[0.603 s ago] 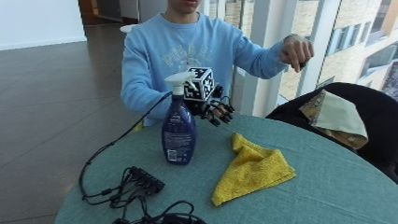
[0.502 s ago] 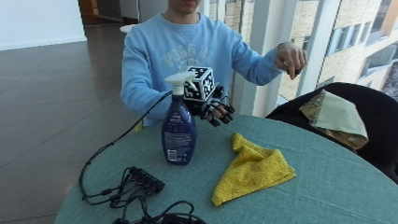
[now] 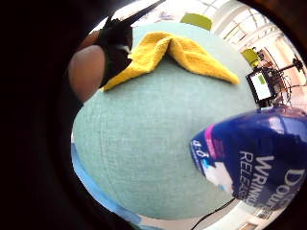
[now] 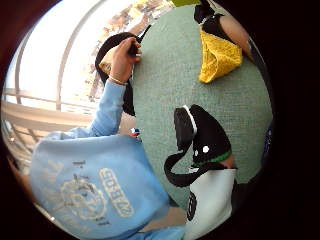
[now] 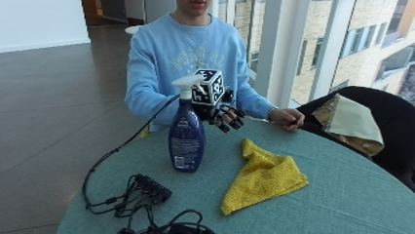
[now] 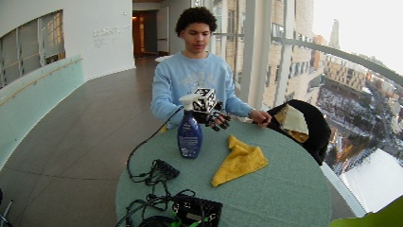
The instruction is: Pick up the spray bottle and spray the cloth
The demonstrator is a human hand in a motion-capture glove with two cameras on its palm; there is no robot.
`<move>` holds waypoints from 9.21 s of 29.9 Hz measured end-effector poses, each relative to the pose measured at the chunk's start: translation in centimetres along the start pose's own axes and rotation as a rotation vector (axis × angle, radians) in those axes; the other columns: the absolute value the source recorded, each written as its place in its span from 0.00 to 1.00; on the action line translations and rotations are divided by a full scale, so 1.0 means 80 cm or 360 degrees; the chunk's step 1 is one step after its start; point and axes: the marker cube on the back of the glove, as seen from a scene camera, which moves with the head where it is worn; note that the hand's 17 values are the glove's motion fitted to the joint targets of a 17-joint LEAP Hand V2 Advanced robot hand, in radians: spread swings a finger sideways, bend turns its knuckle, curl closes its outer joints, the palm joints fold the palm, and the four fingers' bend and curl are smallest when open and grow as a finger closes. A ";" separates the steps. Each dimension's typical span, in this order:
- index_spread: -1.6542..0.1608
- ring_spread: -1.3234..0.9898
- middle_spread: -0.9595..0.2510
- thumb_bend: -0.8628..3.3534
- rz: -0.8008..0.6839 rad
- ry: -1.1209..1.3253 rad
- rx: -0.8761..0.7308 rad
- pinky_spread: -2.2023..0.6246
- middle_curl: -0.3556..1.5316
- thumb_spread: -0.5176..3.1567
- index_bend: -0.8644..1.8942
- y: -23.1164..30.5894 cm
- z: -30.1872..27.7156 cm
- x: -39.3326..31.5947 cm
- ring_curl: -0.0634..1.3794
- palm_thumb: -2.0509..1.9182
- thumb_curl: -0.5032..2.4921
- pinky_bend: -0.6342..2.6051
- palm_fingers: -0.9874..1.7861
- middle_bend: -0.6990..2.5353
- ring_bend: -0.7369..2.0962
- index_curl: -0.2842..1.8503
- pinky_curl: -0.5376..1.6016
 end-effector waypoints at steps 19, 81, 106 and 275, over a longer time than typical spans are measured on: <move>0.70 0.58 0.74 0.24 0.0118 -0.0136 0.0298 0.85 0.36 0.46 0.37 0.162 -0.057 0.012 0.21 0.67 0.26 0.29 0.58 0.29 0.33 0.27 0.39; 0.70 0.57 0.74 0.20 0.0374 -0.1583 0.0460 0.86 0.39 0.43 0.35 0.097 -0.076 0.228 0.27 0.69 0.27 0.28 0.59 0.28 0.35 0.25 0.42; 0.74 0.54 0.71 0.21 0.0523 -0.1171 0.0842 0.83 0.40 0.39 0.34 0.059 -0.073 0.219 0.30 0.75 0.31 0.30 0.70 0.29 0.43 0.23 0.43; 0.68 0.55 0.70 0.20 -0.0203 -0.1245 0.0275 0.82 0.43 0.40 0.31 -0.203 0.009 -0.110 0.32 0.73 0.36 0.34 0.58 0.31 0.46 0.17 0.44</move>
